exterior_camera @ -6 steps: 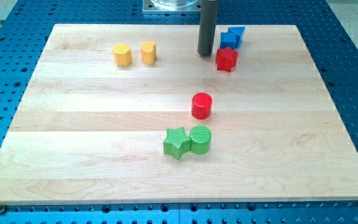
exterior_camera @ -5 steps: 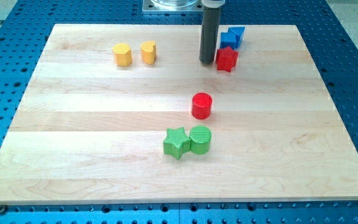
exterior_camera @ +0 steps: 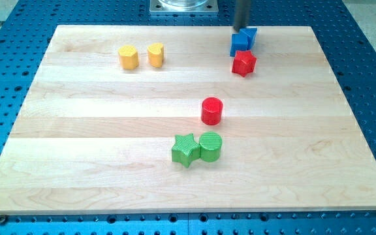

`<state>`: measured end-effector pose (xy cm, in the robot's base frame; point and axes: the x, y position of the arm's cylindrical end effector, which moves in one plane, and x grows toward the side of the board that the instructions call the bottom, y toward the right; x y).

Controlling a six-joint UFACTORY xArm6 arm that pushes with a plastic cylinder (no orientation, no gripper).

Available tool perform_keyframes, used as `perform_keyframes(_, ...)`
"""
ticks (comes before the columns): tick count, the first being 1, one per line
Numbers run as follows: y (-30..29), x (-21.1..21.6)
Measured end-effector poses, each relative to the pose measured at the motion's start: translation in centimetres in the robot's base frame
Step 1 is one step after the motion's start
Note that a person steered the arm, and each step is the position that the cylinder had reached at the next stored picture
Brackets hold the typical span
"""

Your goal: Keep the triangle at the top left side of the blue cube

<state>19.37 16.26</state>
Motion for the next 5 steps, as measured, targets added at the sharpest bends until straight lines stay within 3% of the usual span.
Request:
perform_keyframes(1,3.2,6.3)
perform_keyframes(2,0.3,7.3)
perform_keyframes(5,-1.0,2.8)
